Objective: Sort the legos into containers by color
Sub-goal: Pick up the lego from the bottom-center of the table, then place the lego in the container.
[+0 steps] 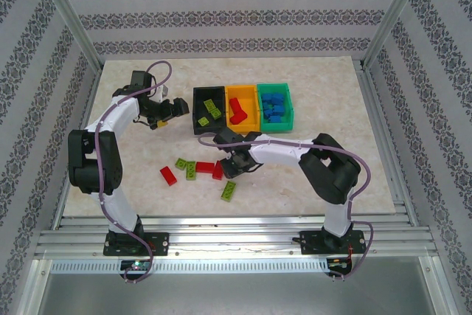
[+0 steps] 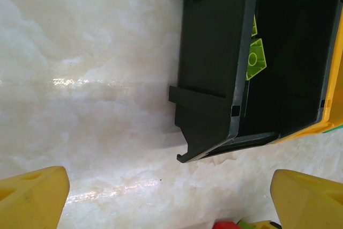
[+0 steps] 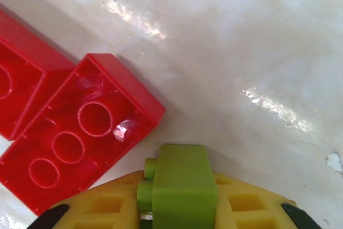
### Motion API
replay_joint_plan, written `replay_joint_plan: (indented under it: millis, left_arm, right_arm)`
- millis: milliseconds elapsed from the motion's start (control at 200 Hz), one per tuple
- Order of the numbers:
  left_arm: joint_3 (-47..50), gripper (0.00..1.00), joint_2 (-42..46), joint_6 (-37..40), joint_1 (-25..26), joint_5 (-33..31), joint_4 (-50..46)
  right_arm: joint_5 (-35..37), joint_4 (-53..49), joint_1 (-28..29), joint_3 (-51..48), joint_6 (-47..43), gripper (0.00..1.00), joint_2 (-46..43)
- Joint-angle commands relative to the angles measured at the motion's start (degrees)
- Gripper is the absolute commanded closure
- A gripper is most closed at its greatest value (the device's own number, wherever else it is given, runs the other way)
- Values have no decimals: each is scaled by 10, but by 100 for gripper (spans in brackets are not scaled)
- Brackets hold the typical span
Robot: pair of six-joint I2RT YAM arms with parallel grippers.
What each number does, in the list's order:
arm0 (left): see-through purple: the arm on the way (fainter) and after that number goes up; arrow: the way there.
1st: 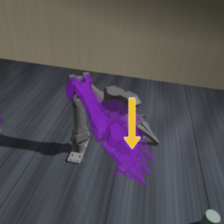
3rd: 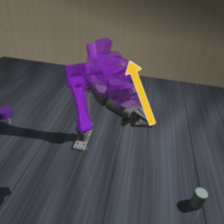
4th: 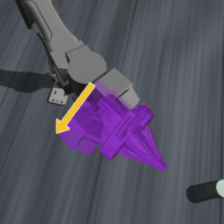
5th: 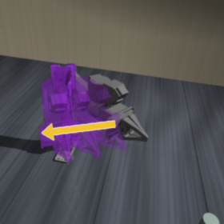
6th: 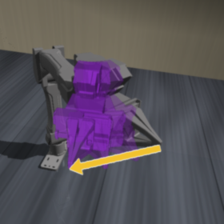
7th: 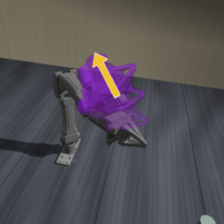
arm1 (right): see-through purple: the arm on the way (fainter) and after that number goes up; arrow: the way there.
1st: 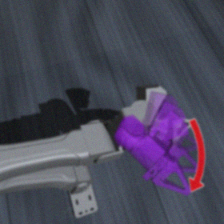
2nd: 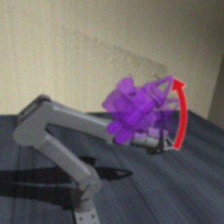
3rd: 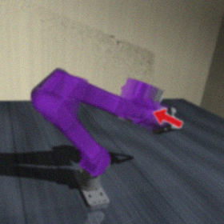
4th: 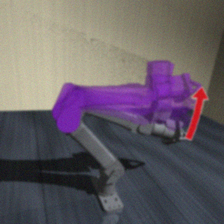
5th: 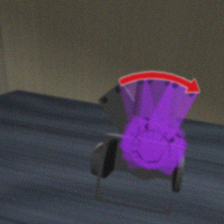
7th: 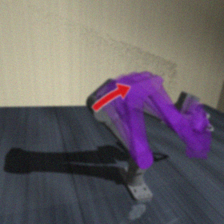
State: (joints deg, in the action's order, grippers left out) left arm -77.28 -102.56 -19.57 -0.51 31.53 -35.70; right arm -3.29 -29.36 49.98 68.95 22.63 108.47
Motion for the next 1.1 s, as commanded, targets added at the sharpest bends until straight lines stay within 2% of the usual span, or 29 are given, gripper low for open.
replay_joint_plan:
  millis: [0,180,500,555,665,834,1099]
  left_arm:
    - [-15,3,-7,-1,-8,11,-5]
    - [-15,3,-7,0,-8,10,-6]
    - [-16,3,-11,9,-8,-7,-18]
    - [-17,3,-11,11,-8,-11,-21]
    - [-18,3,-11,10,-8,-9,-19]
    - [-21,3,-12,9,-8,-7,-18]
    - [-17,3,-12,5,-8,1,-12]
  right_arm:
    - [-9,11,-8,18,-1,76,-25]
    - [-24,19,-31,87,-9,76,-7]
    - [-41,-7,-91,324,-16,73,109]
    - [-49,-10,-104,355,-10,71,127]
    - [-60,-20,-120,396,-6,55,147]
    - [-66,0,-124,349,-6,51,115]
    - [-83,27,-111,199,-19,50,25]
